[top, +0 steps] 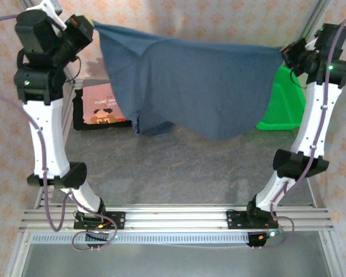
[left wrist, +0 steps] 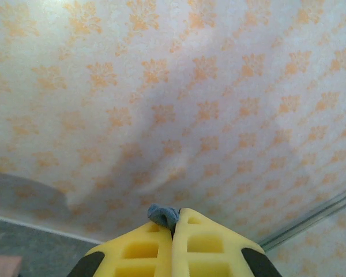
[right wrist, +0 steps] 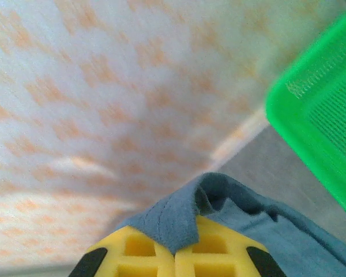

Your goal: Fold and stack the t-shirts

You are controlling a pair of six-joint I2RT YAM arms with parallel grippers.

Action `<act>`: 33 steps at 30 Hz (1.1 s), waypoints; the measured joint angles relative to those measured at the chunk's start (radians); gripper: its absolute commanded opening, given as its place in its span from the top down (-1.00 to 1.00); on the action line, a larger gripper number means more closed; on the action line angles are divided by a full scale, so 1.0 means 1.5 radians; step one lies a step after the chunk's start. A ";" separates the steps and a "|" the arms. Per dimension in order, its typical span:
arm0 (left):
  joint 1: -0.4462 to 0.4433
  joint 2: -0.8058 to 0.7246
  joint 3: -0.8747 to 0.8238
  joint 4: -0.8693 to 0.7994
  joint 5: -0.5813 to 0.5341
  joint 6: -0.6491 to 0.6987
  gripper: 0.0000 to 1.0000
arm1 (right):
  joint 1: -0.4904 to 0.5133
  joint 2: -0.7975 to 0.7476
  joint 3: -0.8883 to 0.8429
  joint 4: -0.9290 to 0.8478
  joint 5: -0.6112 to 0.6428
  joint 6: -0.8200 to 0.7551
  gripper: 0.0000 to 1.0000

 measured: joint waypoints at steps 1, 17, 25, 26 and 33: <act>0.008 0.013 0.000 0.014 0.010 -0.011 1.00 | -0.006 0.014 0.013 0.012 -0.012 0.018 1.00; 0.081 -0.017 0.001 0.131 0.115 -0.110 1.00 | -0.036 -0.130 -0.193 0.102 -0.134 0.092 1.00; 0.091 -0.050 0.011 0.144 0.116 -0.110 1.00 | -0.046 -0.208 -0.235 0.123 -0.155 0.108 1.00; 0.092 -0.050 0.011 0.145 0.116 -0.110 1.00 | -0.047 -0.210 -0.235 0.125 -0.156 0.109 1.00; 0.086 -0.018 0.011 0.144 0.118 -0.110 1.00 | -0.047 -0.170 -0.223 0.126 -0.171 0.110 1.00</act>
